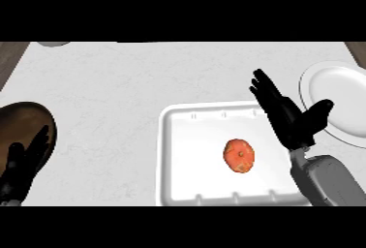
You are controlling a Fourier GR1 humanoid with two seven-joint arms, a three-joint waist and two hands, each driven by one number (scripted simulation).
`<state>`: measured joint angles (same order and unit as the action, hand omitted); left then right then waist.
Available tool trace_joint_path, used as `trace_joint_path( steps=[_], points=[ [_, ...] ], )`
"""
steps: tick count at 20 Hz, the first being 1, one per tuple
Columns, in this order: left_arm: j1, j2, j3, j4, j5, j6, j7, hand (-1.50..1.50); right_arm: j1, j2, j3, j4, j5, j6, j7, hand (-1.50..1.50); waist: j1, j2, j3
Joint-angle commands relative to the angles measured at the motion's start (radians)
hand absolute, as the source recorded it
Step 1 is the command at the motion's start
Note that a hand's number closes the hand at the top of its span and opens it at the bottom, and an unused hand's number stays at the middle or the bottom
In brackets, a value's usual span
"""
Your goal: Pick the squash from the tray and place it in the plate
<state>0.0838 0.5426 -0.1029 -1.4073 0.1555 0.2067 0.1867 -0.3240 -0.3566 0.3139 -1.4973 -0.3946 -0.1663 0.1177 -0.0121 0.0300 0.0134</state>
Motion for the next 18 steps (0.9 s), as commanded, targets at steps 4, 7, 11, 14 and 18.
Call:
trace_joint_path(
  steps=[4,7,11,14,18],
  points=[
    [-0.167,-0.073,-0.044,-0.092,-0.039,0.009,-0.053,0.0,-0.099,0.21,0.042,-0.006,0.111,-0.257,0.03,-1.5,0.01,-0.031,-0.015],
    [-0.193,-0.07,-0.045,-0.097,-0.028,-0.012,-0.073,0.0,-0.175,-0.095,0.199,0.03,0.389,-0.105,0.005,-1.5,0.019,-0.066,-0.064],
    [-0.269,-0.148,-0.07,-0.091,-0.03,0.011,-0.085,0.0,-0.043,0.106,0.311,0.082,0.576,-0.432,0.112,-1.5,-0.022,-0.035,-0.017],
    [-0.303,-0.153,-0.06,-0.031,-0.037,-0.015,-0.1,0.0,0.052,0.247,0.398,0.099,0.637,-0.53,0.084,-1.5,-0.002,-0.031,-0.014],
    [-0.326,-0.16,-0.035,-0.007,-0.029,-0.037,-0.104,0.0,0.062,0.171,0.465,0.061,0.856,-0.568,0.211,-1.5,0.0,-0.034,-0.015]
  ],
)
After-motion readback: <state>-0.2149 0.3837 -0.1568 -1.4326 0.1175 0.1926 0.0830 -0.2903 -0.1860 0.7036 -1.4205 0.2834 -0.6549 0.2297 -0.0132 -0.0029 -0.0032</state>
